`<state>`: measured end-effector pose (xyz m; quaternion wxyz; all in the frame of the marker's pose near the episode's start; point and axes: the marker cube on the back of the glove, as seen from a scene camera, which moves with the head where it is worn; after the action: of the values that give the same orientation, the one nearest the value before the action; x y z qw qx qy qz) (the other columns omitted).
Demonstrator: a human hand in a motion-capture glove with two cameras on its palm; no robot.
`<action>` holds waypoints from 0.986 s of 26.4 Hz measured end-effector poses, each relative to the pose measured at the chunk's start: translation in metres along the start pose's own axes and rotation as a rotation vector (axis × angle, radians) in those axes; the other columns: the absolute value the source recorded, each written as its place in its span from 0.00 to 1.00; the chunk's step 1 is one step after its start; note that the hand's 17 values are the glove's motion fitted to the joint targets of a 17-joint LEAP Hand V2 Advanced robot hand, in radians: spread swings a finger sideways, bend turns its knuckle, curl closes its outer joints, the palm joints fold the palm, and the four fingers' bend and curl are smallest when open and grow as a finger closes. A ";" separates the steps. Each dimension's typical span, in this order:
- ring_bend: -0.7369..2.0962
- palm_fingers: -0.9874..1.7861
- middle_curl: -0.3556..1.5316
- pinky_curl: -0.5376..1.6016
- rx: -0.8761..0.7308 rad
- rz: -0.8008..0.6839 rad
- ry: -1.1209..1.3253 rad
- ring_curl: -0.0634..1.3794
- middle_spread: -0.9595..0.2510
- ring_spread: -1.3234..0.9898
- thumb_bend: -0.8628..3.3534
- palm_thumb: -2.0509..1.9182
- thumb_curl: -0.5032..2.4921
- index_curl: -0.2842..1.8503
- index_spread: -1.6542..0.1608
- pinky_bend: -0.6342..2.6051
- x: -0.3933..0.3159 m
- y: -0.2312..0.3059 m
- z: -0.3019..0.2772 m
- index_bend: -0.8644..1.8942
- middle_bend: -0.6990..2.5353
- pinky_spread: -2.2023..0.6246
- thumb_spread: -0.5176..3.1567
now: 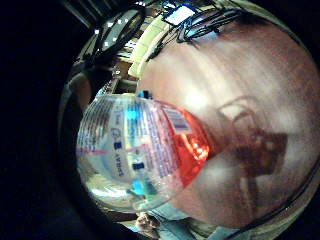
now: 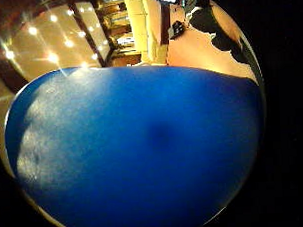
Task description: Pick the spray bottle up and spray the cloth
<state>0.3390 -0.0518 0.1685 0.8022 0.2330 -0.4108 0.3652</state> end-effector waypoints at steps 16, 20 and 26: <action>0.46 0.67 0.41 0.42 0.032 -0.037 0.027 0.31 0.62 0.48 0.19 0.69 0.29 0.25 0.70 0.28 -0.018 -0.063 0.014 0.36 0.31 0.78 0.39; 0.43 0.76 0.41 0.41 0.102 -0.028 -0.031 0.29 0.61 0.48 0.21 0.71 0.30 0.27 0.72 0.26 -0.025 -0.077 0.015 0.40 0.32 0.76 0.39; 0.44 0.86 0.44 0.42 0.233 -0.091 0.013 0.32 0.61 0.48 0.21 0.74 0.34 0.31 0.74 0.28 -0.024 -0.081 0.003 0.41 0.35 0.72 0.31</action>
<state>0.3911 -0.1137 0.1446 0.7881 0.3408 -0.3496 0.3750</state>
